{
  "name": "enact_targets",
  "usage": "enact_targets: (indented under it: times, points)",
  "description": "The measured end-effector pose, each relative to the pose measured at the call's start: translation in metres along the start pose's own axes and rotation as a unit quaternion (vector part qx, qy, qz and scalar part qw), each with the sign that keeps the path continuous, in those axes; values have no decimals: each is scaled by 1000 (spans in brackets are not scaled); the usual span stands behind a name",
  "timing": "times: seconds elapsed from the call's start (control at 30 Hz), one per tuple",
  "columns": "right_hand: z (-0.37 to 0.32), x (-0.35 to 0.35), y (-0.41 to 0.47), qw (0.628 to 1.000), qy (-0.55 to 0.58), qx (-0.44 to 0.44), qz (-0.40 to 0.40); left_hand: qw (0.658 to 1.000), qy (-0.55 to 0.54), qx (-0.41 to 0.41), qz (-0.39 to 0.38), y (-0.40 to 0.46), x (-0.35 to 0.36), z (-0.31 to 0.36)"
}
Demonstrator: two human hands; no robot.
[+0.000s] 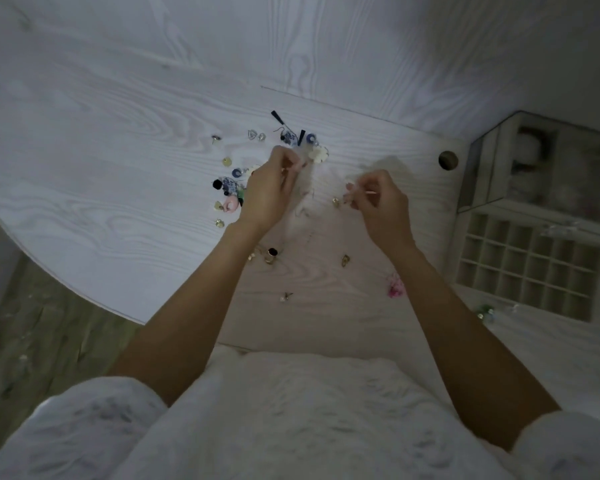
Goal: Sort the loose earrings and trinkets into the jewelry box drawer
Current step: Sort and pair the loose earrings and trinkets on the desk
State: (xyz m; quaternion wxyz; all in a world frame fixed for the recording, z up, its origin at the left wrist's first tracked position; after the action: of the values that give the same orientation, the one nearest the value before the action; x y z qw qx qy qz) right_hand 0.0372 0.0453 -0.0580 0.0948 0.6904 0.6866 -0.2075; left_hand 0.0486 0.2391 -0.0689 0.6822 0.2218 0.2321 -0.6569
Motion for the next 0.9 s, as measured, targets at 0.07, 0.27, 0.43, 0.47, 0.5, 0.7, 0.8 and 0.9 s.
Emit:
enact_targets:
  times: [0.07, 0.27, 0.43, 0.47, 0.5, 0.7, 0.8, 0.9]
  points:
    - [3, -7, -9, 997, 66, 31, 15, 995, -89, -32, 34, -13, -11, 7]
    - [12, -20, -48, 990, 114, 81, 4, 954, -261, -146, 36, -56, -19, 14]
    - [38, -34, -108, 990, 82, 117, -7, 917, -341, -199, -49, -102, 16, 43]
    - [46, -40, -122, 989, 76, 128, -1, 909, -351, -212, -75, -112, 30, 48]
    - [53, -46, -135, 987, 75, 143, 7, 899, -360, -228, -97, -120, 42, 52]
    - [98, -83, -199, 975, -24, 204, 85, 942, -215, -174, -190, -173, 109, 59]
    - [109, -91, -206, 970, -77, 198, 116, 971, -85, -67, -212, -186, 125, 62]
    - [107, -91, -203, 969, -137, 170, 118, 976, -38, -9, -215, -192, 129, 68]
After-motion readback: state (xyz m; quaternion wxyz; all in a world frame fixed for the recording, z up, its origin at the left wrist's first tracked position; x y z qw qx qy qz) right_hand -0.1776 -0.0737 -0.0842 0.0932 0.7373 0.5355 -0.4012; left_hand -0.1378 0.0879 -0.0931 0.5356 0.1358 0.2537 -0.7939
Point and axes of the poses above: each hand's wrist, its own y-axis towards the middle knuckle, its own x-axis out of the palm, z = x × y, the point moved 3 cm from there along y, towards the middle knuckle, and after that the axes turned 1 degree about -x, right-handed, at the moved point
